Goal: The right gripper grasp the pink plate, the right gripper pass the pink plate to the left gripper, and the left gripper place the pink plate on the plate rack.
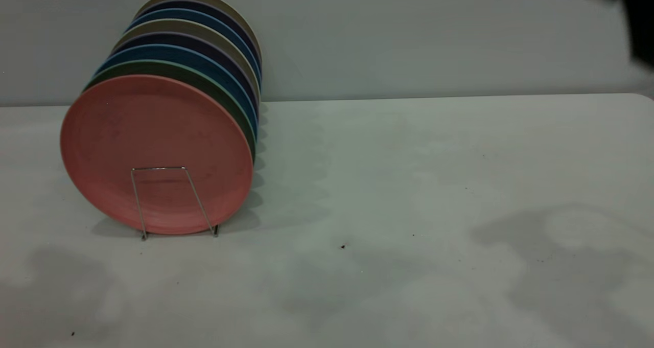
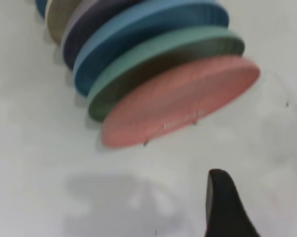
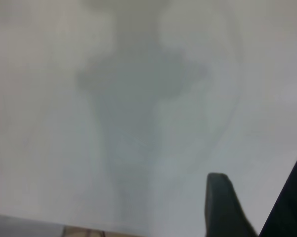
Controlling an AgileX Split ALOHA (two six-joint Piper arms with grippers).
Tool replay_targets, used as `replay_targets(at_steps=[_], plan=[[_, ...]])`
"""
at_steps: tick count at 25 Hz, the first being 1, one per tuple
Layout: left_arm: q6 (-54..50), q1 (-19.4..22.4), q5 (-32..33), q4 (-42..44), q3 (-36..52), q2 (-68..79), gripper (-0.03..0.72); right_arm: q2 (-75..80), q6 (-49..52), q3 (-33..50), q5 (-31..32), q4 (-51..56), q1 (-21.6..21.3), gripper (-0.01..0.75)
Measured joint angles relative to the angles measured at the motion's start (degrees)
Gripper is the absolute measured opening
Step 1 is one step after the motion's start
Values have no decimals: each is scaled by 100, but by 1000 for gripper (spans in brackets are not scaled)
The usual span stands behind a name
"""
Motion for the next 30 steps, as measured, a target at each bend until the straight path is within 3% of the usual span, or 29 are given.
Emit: replay_targets(at_steps=[4,8,21,30], plan=[[-142,0,664,178,10,-547,404,-956,58,0,89,56,0,388],[-146,0,920,208,260,-1088,404,-1990,-95,259,114,484,0,388],[-686,0,1608,285,1817,-3688,404,-5439,-551,3192,193,1153,0,388],[-974,0,2206,292,2706,-5899,404,-7578,-666,4367,193,1153,0,388]])
